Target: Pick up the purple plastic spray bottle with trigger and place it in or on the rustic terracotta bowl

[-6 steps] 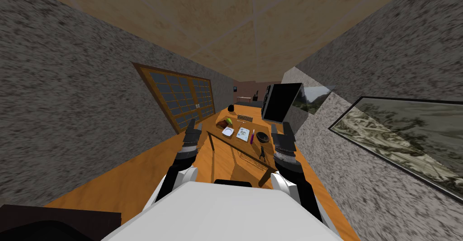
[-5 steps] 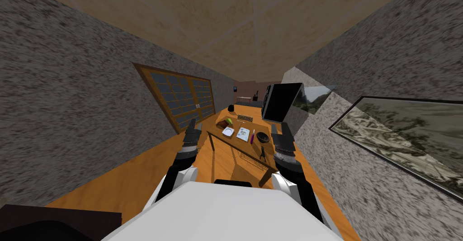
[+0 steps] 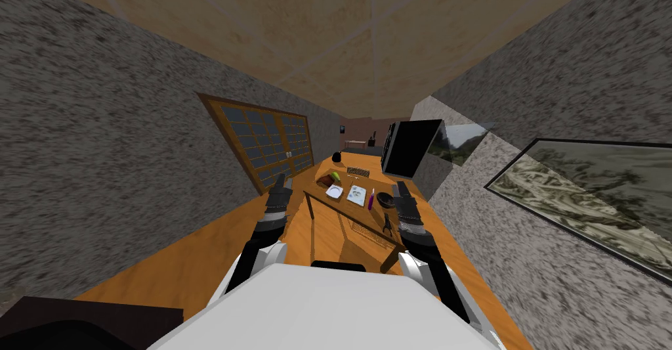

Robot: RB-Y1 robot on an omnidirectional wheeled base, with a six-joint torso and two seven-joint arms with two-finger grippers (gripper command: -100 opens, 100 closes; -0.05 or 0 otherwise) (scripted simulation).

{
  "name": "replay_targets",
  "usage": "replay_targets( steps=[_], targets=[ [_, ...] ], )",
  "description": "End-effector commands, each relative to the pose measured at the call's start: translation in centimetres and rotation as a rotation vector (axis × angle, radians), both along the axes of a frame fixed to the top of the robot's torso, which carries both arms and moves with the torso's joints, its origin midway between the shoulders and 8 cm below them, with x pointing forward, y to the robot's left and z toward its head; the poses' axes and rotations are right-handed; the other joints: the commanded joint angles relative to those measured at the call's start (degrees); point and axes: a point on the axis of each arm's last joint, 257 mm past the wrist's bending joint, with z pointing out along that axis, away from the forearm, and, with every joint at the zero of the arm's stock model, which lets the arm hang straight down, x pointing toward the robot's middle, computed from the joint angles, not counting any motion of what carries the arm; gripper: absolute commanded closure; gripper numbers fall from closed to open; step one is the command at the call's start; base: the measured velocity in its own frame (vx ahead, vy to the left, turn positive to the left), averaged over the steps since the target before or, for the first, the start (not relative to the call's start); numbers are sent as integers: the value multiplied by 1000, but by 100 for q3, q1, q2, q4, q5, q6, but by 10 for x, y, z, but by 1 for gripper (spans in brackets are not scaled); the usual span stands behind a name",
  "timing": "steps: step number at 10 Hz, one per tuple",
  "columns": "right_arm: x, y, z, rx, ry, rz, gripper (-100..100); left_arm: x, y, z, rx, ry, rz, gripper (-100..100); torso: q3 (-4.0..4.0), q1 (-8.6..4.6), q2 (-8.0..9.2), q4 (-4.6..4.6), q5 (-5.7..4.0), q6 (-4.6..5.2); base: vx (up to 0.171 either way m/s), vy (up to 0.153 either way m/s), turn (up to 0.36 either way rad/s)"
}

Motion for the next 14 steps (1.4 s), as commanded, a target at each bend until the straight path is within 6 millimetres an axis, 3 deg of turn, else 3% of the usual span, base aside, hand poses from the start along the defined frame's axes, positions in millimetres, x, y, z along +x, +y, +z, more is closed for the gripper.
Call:
replay_targets(
  steps=[1, 5, 12, 14],
  targets=[
    [11, -6, -17, -67, 44, -40, -100, 0, 0, 0, 0, 0, 0, 0, 0, 0, 0, 0, 0, 0, 3, 139, 20],
    [33, -38, -67, -241, 162, -157, -100, 0, 0, 0, 0, 0, 0, 0, 0, 12, 0, 0, 3, 0, 6, 153, 31],
    [49, -81, -120, -411, 293, -284, -100, 0, 0, 0, 0, 0, 0, 0, 0, -10, 0, 0, -1, 1, 9, 100, 14],
    [55, -102, -140, -492, 349, -342, -100, 0, 0, 0, 0, 0, 0, 0, -1, -18, -2, 0, -3, 1, 22, 82, 9]
  ],
)
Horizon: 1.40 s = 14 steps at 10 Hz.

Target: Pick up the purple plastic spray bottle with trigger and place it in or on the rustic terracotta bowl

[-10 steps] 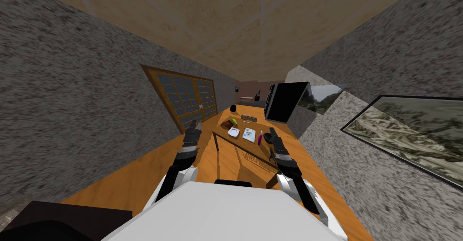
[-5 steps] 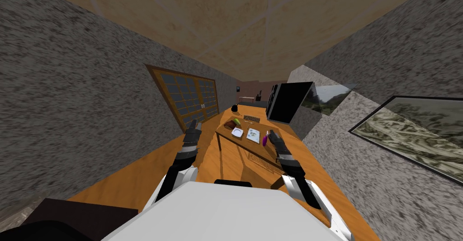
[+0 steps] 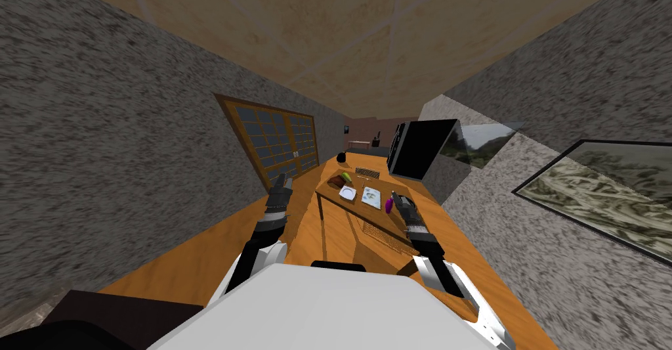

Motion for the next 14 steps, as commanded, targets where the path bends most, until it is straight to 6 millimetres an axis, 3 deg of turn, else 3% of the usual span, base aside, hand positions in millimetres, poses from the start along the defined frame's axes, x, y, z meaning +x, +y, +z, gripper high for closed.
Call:
replay_targets(
  steps=[1, 2, 6, 12, 14],
  targets=[
    [4, -15, -21, -61, 57, -48, -100, 0, 0, 0, 0, 0, 0, 0, 0, 0, 0, 0, 0, 0, 50, 117, -9],
    [3, -17, -26, -58, 69, -51, -100, 0, 0, 0, 0, 0, 0, 0, -4, 9, -7, -1, 2, 0, 35, 92, -8],
    [12, -57, -82, -184, 218, -148, -100, 0, 0, 0, 0, 0, 0, 0, -7, -7, -13, -3, -1, 0, 54, 69, -35],
    [17, -80, -129, -258, 343, -201, -100, 0, 0, 0, 0, 0, 0, 0, -8, -31, -14, -3, -6, 1, 65, 23, -39],
    [21, -91, -155, -303, 417, -226, -100, 0, 0, 0, 0, 0, 0, 0, -8, -34, -13, -3, -6, 0, 79, 3, -72]
  ],
)
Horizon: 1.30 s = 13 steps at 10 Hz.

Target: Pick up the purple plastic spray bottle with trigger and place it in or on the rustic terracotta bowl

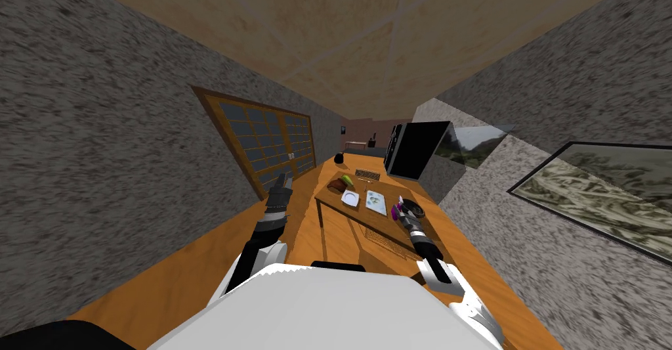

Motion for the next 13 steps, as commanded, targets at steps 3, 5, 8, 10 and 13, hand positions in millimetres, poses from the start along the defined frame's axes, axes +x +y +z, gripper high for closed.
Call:
replay_targets(
  steps=[3, 5, 8, 10, 13],
  targets=[
    [4, -11, -28, -53, 95, -29, -100, 0, 0, 0, 0, 0, 0, 0, 4, -3, 7, 1, 0, 0, 79, -2, -72],
    [4, -17, -56, -83, 173, -47, -100, 0, 0, 0, 0, 0, 0, 0, -8, -3, -14, -3, 0, 0, 136, -10, -97],
    [2, -23, -81, -110, 247, -60, -100, 0, 0, 0, 0, 0, 0, 0, 4, -8, 9, 1, -2, -1, 66, -12, -60],
    [1, -25, -92, -124, 280, -65, -100, 0, 0, 0, 0, 0, 0, 0, 6, -2, 12, 2, 0, -2, 59, 1, -36],
    [-1, -31, -115, -161, 357, -74, -100, 0, 0, 0, 0, 0, 0, 0, 2, -2, 4, 1, 0, -2, 83, 1, -62]
  ],
)
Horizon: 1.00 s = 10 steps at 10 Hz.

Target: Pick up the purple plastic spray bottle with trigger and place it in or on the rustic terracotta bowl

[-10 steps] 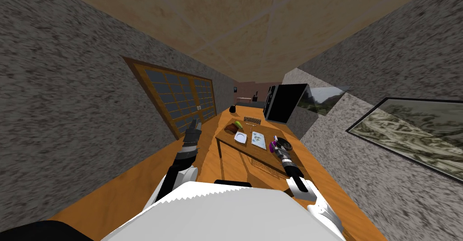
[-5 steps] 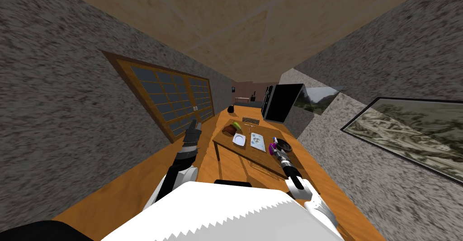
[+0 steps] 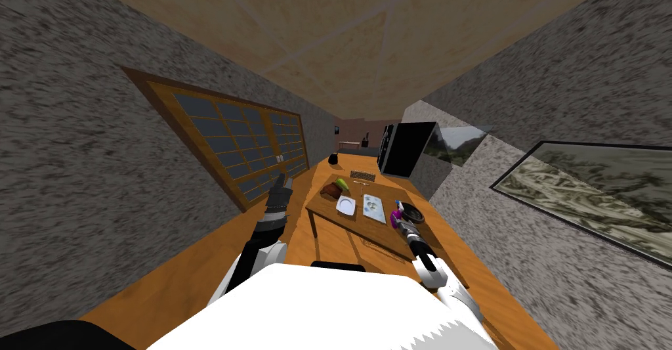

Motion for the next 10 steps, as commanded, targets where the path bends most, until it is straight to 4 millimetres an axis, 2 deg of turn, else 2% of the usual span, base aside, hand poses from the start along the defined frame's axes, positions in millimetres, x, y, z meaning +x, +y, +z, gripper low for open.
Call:
replay_targets(
  steps=[1, 4, 5, 6, 7, 10],
  targets=[
    [-1, -2, -11, -18, 37, -3, -100, 0, 0, 0, 0, 0, 0, 0, 0, 0, 0, 0, 0, 0, 70, -1, -37],
    [-3, -6, -21, -37, 75, -6, -100, 0, 0, 0, 0, 0, 0, 0, 6, 4, 12, 2, 1, 0, 47, 7, -27],
    [-3, -5, -19, -33, 68, -6, -100, 0, 0, 0, 0, 0, 0, 0, 10, 4, 18, 4, 1, 0, 11, 3, -2],
    [-3, -5, -20, -34, 70, -6, 0, 0, 0, 0, 0, 0, 0, 0, 15, 3, 26, 5, 1, 0, 0, 0, 0],
    [-5, -13, -16, -32, 57, -29, -100, 0, 0, 0, 0, 0, 0, 0, 17, 2, 30, 6, 1, 0, -8, -9, 155],
    [-8, -22, -13, -43, 54, -47, -100, 0, 0, 0, 0, 0, 0, 0, 23, -4, 40, 9, -1, -1, -15, -15, 88]
  ],
)
